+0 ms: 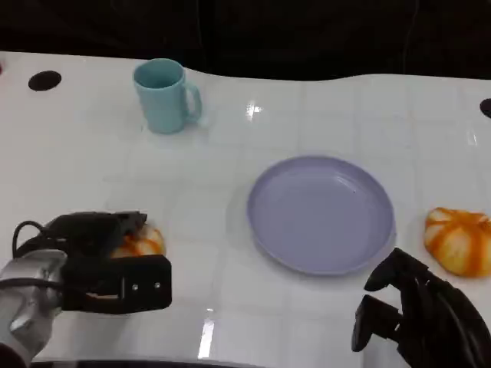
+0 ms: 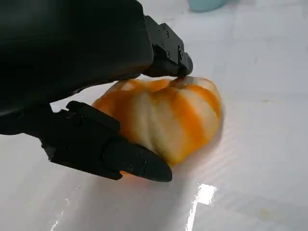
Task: Grasp the bread from the table and place it into the plate.
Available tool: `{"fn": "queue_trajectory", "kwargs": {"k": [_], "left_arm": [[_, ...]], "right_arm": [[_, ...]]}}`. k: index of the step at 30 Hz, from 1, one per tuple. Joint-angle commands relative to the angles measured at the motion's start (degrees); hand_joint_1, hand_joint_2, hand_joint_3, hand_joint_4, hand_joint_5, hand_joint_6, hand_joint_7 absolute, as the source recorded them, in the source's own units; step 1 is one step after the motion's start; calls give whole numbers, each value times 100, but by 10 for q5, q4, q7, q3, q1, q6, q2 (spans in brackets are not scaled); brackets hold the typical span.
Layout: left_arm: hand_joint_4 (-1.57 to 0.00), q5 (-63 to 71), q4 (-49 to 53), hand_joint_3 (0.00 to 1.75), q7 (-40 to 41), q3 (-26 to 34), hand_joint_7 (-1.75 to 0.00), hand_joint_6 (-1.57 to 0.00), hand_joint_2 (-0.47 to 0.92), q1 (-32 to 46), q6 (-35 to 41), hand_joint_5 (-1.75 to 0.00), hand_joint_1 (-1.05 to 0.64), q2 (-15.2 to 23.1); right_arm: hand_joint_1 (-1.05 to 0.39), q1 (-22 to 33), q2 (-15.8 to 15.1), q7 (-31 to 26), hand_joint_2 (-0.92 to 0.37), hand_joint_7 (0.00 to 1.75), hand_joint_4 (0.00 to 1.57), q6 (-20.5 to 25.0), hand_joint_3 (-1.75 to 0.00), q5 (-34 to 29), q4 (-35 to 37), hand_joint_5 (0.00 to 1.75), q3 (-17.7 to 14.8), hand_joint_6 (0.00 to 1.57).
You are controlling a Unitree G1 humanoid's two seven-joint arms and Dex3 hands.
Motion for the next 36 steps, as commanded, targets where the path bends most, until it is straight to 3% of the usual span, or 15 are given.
{"fn": "queue_trajectory", "kwargs": {"k": [1, 2, 4, 8, 10, 11, 12, 14, 18, 23, 24, 27, 28, 33, 36], "left_arm": [[-79, -31, 43, 40, 64, 18, -16, -99, 92, 2, -40, -86, -28, -4], [-80, -34, 47, 31, 69, 18, -18, -108, 91, 1, -42, -105, -29, -4], [-80, -37, 55, 24, 82, 17, -20, -116, 92, -1, -50, -118, -32, -3], [-73, -37, 63, 37, 92, 13, -35, -119, 91, -2, -53, -118, -32, -3], [-72, -36, 69, 58, 112, 13, -90, -99, 82, 0, -56, -146, -30, -5], [-72, -29, 74, 71, 134, 9, -110, -91, 76, 1, -60, -156, -29, -6], [-74, -23, 83, 69, 156, 7, -147, -74, 75, 1, -66, -167, -29, -7], [-78, -19, 99, 46, 186, 2, -167, -62, 88, 0, -78, -173, -32, -9], [-72, -28, 129, 34, 234, 4, -169, -50, 92, -3, -106, -175, -38, -16], [-80, -31, 154, 41, 285, 4, -174, -57, 92, -4, -150, -175, -31, -18], [-80, -36, 155, 45, 290, 8, -174, -58, 91, -4, -158, -175, -30, -20], [-80, -50, 152, 99, 290, 17, -175, -64, 67, -5, -175, -175, -26, -22], [-81, -53, 151, 106, 289, 18, -175, -64, 64, -5, -177, -175, -25, -22], [-81, -56, 152, 115, 289, 17, -175, -65, 59, -6, -179, -175, -25, -21], [-81, -99, 114, 116, 275, 46, -175, -67, 59, 3, -210, -175, -26, -27]], "right_arm": [[-55, 2, -4, 1, -92, 173, 74, -3, -45, 5, -7, 175, -4, 45], [-55, 2, -3, 1, -92, 172, 74, -2, -45, 5, -8, 175, -4, 45], [-55, 1, -4, 1, -92, 172, 74, -3, -45, 4, -6, 175, -4, 45], [-55, 0, -3, 0, -92, 172, 74, -3, -45, 3, -5, 175, -5, 46], [-55, 0, -3, -1, -92, 172, 74, -2, -44, 4, -5, 175, -4, 46], [-55, 0, -2, 1, -92, 172, 74, -4, -44, 4, -5, 175, -5, 46], [-54, 1, -2, 0, -92, 172, 74, -5, -44, 3, -5, 175, -4, 46], [-54, 1, -2, -1, -92, 172, 74, -5, -44, 2, -5, 175, -4, 45], [-55, 1, -4, 1, -92, 172, 74, -5, -44, 1, -4, 175, -4, 45], [-54, 2, -4, 2, -92, 172, 73, -4, -44, 5, -4, 175, -5, 44], [-54, 2, -3, 1, -92, 172, 73, -4, -44, 4, -4, 175, -5, 44], [-55, 1, -3, -2, -92, 172, 73, -5, -44, 0, -4, 175, -4, 44], [-55, 1, -3, -2, -92, 172, 73, -5, -44, -1, -4, 175, -4, 44], [-55, 1, -3, -2, -92, 173, 73, -6, -44, -2, -4, 175, -4, 44], [-55, 0, -5, 2, -92, 174, 74, -10, -44, -6, -1, 175, -2, 43]]}}
